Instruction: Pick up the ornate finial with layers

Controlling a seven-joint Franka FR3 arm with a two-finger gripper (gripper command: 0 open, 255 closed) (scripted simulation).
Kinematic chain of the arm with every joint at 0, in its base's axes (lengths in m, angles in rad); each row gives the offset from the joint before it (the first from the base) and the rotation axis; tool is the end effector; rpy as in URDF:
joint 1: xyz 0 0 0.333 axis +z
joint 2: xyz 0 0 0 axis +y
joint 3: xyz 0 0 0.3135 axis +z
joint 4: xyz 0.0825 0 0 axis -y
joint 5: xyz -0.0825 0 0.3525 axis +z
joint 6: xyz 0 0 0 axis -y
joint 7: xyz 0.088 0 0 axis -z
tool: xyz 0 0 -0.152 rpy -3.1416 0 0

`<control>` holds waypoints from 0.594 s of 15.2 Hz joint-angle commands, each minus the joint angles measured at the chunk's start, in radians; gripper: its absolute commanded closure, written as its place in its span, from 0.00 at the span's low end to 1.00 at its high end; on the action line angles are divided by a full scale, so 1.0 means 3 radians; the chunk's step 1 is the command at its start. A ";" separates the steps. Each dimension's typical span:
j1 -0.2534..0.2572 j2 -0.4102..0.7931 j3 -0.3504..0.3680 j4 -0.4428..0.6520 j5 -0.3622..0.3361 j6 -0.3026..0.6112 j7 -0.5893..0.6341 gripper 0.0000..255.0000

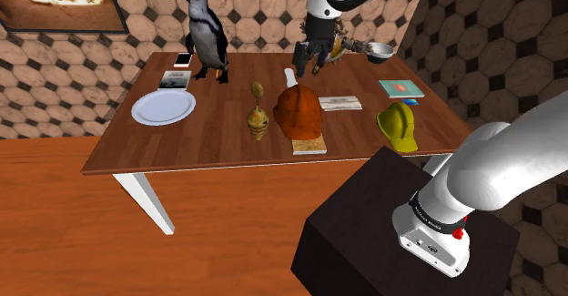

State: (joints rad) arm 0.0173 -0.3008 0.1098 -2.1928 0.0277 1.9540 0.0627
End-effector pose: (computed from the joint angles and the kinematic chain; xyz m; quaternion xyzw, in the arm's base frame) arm 0.4397 0.0617 0.4767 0.9992 0.0254 0.0304 0.0004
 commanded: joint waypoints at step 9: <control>0.0075 0.1338 0.0172 0.0989 -0.0306 0.0265 0.0338 0.00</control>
State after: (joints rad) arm 0.0339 0.0608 0.1562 -1.9259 -0.0528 2.0264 0.1487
